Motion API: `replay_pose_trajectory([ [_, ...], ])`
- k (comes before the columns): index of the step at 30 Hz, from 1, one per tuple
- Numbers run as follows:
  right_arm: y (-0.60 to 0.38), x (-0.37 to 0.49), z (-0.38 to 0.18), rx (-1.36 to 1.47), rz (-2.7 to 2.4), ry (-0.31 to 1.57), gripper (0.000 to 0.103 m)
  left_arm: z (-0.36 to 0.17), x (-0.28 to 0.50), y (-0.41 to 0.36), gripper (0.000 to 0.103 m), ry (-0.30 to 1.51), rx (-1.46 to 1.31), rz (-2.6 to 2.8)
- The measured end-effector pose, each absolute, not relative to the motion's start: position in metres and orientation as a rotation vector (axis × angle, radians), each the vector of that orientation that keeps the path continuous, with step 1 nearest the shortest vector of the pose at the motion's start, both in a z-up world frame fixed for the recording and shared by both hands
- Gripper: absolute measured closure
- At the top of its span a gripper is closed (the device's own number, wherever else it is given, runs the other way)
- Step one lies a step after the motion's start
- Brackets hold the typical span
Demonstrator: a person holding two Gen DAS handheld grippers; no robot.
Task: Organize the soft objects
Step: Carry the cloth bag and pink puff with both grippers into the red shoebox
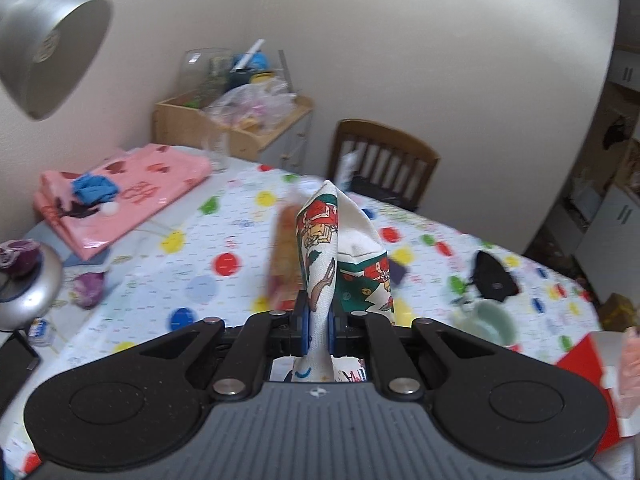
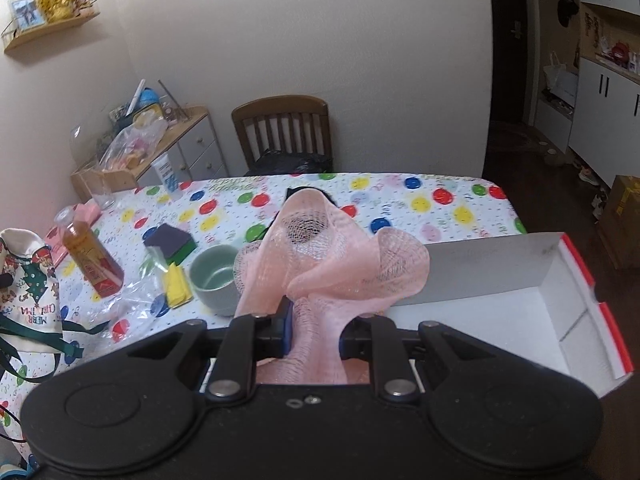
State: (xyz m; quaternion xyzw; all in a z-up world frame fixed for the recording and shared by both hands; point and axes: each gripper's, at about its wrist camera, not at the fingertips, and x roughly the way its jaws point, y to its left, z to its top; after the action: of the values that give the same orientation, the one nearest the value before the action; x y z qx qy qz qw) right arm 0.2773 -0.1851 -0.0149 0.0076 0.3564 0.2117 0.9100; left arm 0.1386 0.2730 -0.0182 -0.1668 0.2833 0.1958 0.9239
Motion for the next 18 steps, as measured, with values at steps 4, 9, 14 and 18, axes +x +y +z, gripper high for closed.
replay_pose_trajectory([
  [4, -0.21, 0.284, -0.014, 0.029, 0.422, 0.736, 0.084, -0.002, 0.153, 0.243, 0.094, 0.574, -0.342, 0.335],
  [9, -0.239, 0.292, -0.016, 0.024, 0.402, 0.736, 0.084, 0.015, 0.174, 0.2, 0.094, 0.569, -0.341, 0.247],
  [14, -0.266, 0.301, -0.016, 0.025, 0.383, 0.732, 0.084, 0.033, 0.198, 0.159, 0.094, 0.556, -0.336, 0.159],
  [18, -0.287, 0.308, -0.02, 0.031, 0.369, 0.736, 0.084, 0.046, 0.219, 0.121, 0.094, 0.551, -0.321, 0.084],
])
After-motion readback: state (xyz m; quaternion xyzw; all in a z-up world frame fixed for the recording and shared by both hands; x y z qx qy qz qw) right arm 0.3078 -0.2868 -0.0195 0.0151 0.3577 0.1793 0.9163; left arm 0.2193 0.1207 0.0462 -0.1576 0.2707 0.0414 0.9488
